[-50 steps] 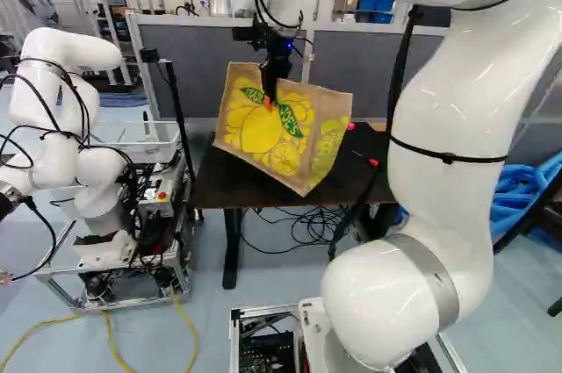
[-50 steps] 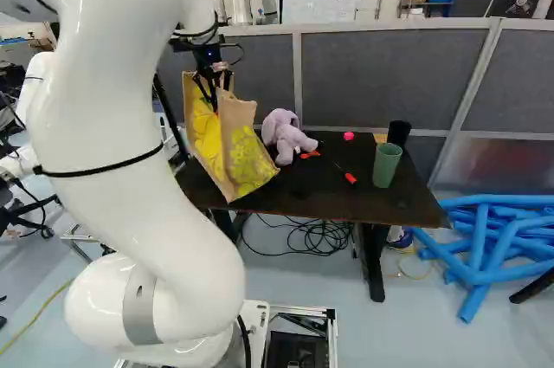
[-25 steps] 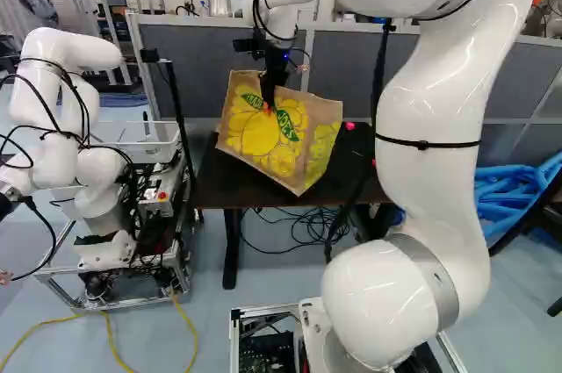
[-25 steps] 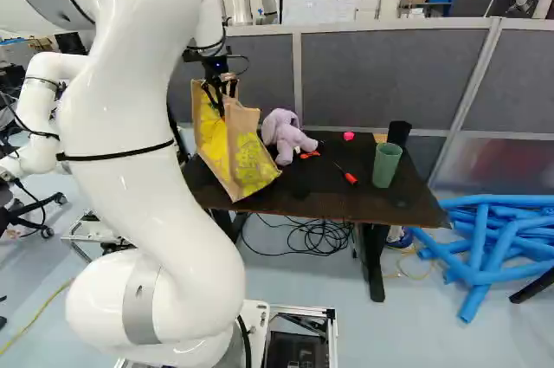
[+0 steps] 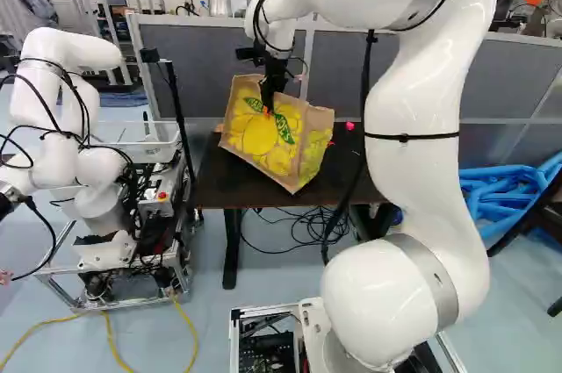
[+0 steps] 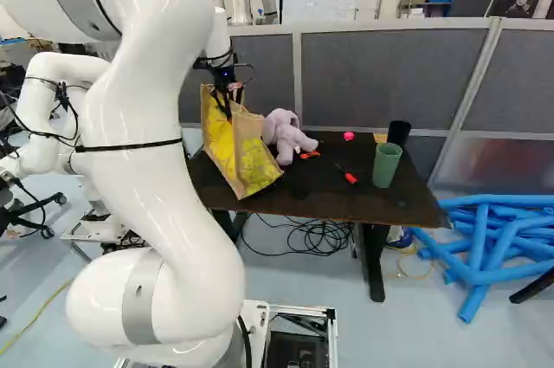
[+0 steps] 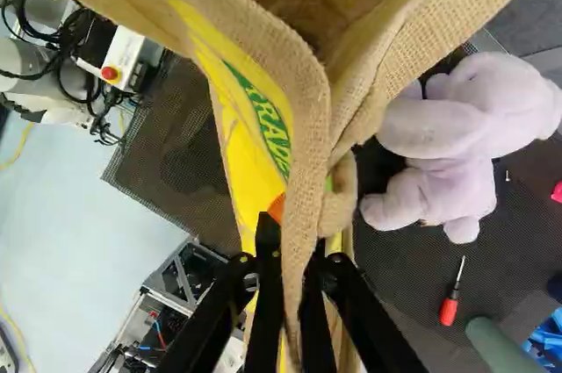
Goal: Pick up the bag on the ground and place it on the table
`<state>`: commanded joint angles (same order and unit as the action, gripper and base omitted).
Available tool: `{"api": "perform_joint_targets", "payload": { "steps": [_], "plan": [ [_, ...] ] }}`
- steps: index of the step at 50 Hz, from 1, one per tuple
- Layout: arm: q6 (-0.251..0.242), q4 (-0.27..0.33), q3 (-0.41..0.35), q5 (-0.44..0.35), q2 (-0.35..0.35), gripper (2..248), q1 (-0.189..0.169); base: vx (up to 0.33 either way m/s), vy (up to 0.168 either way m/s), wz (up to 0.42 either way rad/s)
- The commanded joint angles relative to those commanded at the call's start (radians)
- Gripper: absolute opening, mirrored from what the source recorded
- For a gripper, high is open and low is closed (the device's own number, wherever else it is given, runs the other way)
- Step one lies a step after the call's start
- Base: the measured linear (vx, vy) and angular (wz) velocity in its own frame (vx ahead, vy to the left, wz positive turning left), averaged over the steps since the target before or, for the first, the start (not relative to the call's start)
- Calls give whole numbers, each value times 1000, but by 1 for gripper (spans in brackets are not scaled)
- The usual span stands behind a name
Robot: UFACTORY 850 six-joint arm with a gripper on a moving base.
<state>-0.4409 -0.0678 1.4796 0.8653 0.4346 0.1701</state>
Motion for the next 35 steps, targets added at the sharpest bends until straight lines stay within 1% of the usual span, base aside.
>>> {"api": "perform_joint_targets", "payload": {
  "steps": [11,23,35],
  "plan": [
    [0,0,15,-27,37,22,-5,0,0,0],
    [0,0,24,-29,72,22,3,0,0,0],
    [0,0,27,-29,82,22,5,0,0,0]
  ]
}}
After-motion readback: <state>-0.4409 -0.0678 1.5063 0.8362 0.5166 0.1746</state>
